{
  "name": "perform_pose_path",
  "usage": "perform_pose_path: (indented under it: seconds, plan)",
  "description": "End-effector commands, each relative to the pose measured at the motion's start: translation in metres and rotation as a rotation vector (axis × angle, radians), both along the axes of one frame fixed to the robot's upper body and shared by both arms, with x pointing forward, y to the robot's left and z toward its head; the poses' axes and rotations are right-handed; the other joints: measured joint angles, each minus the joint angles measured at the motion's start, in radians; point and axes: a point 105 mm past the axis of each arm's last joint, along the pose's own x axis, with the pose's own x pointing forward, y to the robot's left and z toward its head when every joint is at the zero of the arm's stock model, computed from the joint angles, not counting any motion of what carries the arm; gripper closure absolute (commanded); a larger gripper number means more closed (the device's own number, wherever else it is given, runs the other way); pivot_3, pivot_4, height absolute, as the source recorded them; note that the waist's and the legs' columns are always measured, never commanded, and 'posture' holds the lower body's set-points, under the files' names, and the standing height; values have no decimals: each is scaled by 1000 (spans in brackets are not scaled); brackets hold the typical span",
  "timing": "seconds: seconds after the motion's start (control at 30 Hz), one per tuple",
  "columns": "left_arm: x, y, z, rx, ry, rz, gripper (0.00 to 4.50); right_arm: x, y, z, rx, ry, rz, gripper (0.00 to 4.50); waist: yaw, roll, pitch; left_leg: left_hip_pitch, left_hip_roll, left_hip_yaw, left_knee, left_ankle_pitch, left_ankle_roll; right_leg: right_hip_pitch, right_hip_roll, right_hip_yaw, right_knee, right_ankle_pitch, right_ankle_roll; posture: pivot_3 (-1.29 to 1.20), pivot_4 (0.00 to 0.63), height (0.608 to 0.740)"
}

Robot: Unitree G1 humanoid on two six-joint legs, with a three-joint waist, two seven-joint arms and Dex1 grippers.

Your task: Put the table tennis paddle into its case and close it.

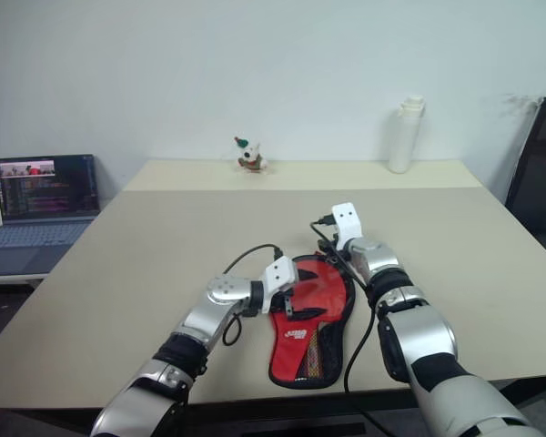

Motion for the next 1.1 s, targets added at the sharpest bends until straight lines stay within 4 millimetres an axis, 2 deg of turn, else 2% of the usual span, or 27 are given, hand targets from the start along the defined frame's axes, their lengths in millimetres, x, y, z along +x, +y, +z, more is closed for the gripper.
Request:
perform_pose_path:
  seconds: [0.03, 0.2, 0.23, 0.37, 0.57, 0.7, 0.9, 1.1]
  plan:
    - [-2, -8, 3, 17, -26, -35, 0, 3, 7, 18, -2, -52, 22, 2587, 0, 0, 0, 0, 0, 0, 0, 0, 0, 0, 0, 0, 0, 0, 0, 0, 150, 740]
    - [-3, -9, 0, 21, -20, -37, 0, 2, 7, 13, -7, -39, 27, 4257, 0, 0, 0, 0, 0, 0, 0, 0, 0, 0, 0, 0, 0, 0, 0, 0, 150, 740]
    - [-3, -9, -1, 23, -17, -37, 0, 2, 7, 13, -7, -37, 26, 4470, 0, 0, 0, 0, 0, 0, 0, 0, 0, 0, 0, 0, 0, 0, 0, 0, 150, 740]
    - [-3, -9, -4, 38, -3, -34, 0, 3, -1, 16, 4, -47, 6, 4470, 0, 0, 0, 0, 0, 0, 0, 0, 0, 0, 0, 0, 0, 0, 0, 0, 150, 740]
    - [1, -16, -13, 41, 34, -25, 0, 7, -46, 31, 5, -84, -60, 4470, 7, 0, 0, -1, -1, 0, 0, 0, 0, 1, -1, -1, -1, 0, 0, 0, 150, 740]
    - [1, -19, -19, 31, 66, -23, 0, 0, -71, 36, -31, -108, -67, 4470, 6, 0, 0, 0, -1, 0, 0, 0, 0, 1, -1, -1, -2, 0, 0, 0, 150, 740]
    - [-2, -22, -27, 41, 85, -35, 0, -32, -104, 32, -67, -99, -86, 4470, 12, 2, -1, -1, -2, -1, 0, 0, 0, 2, -1, -1, -1, 0, 0, 0, 150, 740]
    - [-2, -24, -31, 46, 96, -42, 0, -77, -112, 27, -84, -58, -65, 4470, 20, 3, -2, 0, -2, -1, 0, 0, 0, 3, -1, -2, -2, -3, 5, 0, 150, 740]
